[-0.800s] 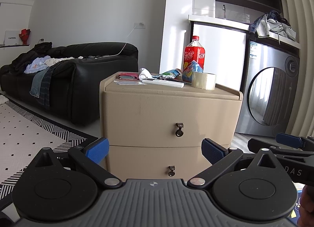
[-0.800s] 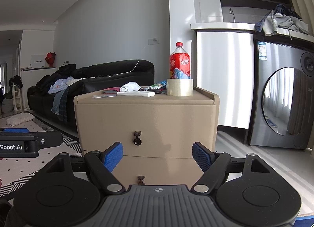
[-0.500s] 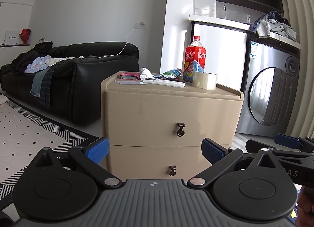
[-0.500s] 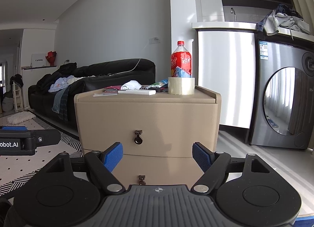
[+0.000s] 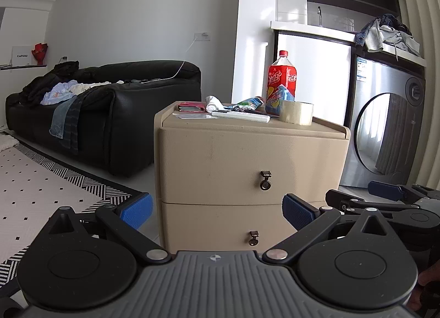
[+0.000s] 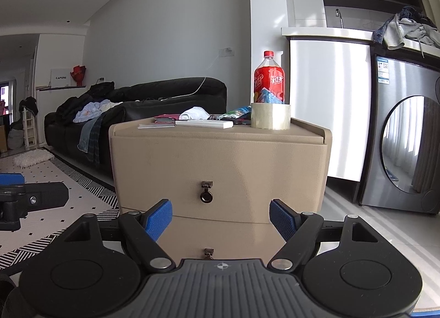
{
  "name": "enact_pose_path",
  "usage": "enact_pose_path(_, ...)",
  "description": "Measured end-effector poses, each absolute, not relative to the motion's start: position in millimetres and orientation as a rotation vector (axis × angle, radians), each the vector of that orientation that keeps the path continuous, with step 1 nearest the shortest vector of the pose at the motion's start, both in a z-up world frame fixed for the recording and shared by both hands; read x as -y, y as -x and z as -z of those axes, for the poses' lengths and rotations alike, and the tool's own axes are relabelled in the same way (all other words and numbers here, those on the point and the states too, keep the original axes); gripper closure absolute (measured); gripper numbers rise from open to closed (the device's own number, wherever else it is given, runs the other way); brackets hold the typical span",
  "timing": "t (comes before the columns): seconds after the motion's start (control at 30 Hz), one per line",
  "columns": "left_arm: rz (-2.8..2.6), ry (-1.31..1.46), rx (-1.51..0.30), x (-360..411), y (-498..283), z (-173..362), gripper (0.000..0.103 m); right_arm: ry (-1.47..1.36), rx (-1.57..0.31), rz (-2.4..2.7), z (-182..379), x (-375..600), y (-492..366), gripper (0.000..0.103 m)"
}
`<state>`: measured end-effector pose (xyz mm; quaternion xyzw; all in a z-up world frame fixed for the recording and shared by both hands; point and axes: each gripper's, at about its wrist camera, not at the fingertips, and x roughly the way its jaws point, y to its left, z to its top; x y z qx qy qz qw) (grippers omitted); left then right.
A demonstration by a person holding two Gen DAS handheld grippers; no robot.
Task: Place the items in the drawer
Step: 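Move the right gripper toward the upper drawer handle of the beige nightstand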
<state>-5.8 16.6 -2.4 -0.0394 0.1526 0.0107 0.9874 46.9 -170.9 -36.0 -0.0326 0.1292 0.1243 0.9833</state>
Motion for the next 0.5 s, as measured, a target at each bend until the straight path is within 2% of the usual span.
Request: enact_pose_path(0.5,-0.059,0.089,-0.320,-31.0,11.4,7.6,0.000,0.071,-0.261,-0.266,45.1,147.6,-76.0,0.022)
